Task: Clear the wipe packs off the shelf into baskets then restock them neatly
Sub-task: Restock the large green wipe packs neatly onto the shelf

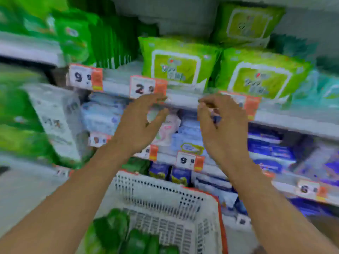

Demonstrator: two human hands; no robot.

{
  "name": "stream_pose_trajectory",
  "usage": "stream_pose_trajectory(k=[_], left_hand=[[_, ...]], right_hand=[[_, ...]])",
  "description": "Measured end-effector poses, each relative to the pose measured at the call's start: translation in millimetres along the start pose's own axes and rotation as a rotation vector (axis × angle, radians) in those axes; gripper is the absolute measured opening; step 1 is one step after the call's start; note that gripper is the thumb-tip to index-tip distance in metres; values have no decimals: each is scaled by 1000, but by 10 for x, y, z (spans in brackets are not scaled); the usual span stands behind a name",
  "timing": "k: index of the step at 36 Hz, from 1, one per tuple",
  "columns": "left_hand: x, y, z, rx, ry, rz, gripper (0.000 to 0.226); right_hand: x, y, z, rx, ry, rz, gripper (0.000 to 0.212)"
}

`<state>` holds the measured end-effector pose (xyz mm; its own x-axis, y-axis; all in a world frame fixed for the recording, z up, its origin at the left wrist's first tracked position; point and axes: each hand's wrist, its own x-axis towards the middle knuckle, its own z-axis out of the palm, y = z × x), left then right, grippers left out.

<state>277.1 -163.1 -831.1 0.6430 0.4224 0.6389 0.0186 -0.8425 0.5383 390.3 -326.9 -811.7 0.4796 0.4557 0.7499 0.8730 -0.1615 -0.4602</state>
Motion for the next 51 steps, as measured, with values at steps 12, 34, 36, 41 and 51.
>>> stream_pose_trajectory(k=[12,34,36,41,51], left_hand=[[-2759,-1594,-52,417,-680,-936,74],[-2671,-1595,62,-278,-513,-1341,74],[-2577,-1478,90,-345,-513,-1381,82],[-2118,-1101,106,-1141,-432,-1410,71],[-710,148,121,-938,-205,-728,74]], right_hand=[[-2609,-253,1671,161,-1198,741,87],[-2487,305,1775,432,-1200,1386,52],[-2265,463,1491,535,-1132,1402,52],[-1421,475,890,719,-961,1212,47],[-341,204,-389,858,-573,903,64]])
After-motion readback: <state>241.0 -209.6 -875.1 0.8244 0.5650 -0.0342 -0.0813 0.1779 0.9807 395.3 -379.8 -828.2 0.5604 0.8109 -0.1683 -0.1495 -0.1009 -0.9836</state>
